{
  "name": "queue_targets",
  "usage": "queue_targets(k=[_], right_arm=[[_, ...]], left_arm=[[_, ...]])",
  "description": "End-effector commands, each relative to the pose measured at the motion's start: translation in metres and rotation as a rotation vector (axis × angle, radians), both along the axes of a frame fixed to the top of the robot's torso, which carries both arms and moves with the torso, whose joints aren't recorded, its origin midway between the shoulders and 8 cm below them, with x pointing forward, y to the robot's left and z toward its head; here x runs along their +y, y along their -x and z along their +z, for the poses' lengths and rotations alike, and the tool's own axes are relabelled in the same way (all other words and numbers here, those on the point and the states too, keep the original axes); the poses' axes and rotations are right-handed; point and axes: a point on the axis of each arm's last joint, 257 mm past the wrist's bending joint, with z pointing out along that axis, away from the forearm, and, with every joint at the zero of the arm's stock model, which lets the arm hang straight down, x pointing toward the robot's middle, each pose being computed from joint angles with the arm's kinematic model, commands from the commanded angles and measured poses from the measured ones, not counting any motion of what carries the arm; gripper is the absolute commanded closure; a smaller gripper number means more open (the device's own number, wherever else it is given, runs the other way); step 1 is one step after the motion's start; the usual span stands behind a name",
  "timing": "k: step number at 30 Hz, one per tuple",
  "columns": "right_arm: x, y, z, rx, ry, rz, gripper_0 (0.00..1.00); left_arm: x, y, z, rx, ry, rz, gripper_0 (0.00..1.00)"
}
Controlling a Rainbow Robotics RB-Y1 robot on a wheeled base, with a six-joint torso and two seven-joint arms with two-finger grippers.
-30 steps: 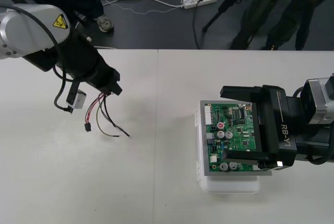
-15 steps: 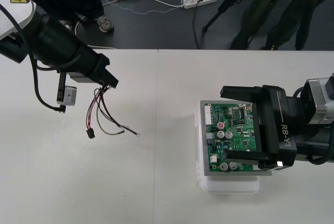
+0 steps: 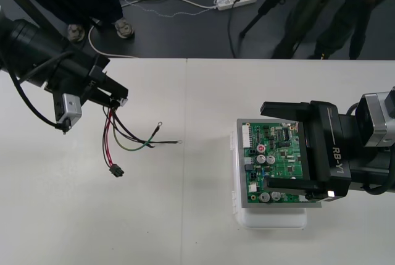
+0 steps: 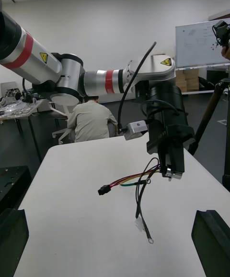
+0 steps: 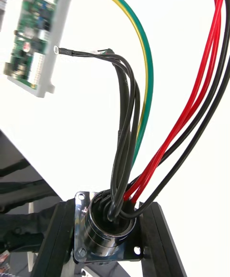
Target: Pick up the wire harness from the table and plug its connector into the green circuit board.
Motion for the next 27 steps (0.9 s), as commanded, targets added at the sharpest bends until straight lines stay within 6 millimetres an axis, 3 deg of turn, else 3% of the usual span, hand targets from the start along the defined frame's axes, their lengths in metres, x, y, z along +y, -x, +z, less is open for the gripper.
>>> queue_targets(k=[1, 7, 27], right_arm=[[-0.004, 0.000, 0.005, 0.044, -0.019, -0.011, 0.00], [-0.004, 0.000, 0.005, 0.053, -0.021, -0.011, 0.00], [-0.005, 0.000, 0.006, 0.072, -0.024, -0.010, 0.00]], left_arm=[[-0.014, 0.014, 0.012, 0.161, 0.135, 0.101, 1.00], [-0.028, 0.015, 0.014, 0.305, 0.255, 0.211, 1.00], [-0.055, 0.059, -0.025, 0.783, 0.420, 0.429, 1.00]])
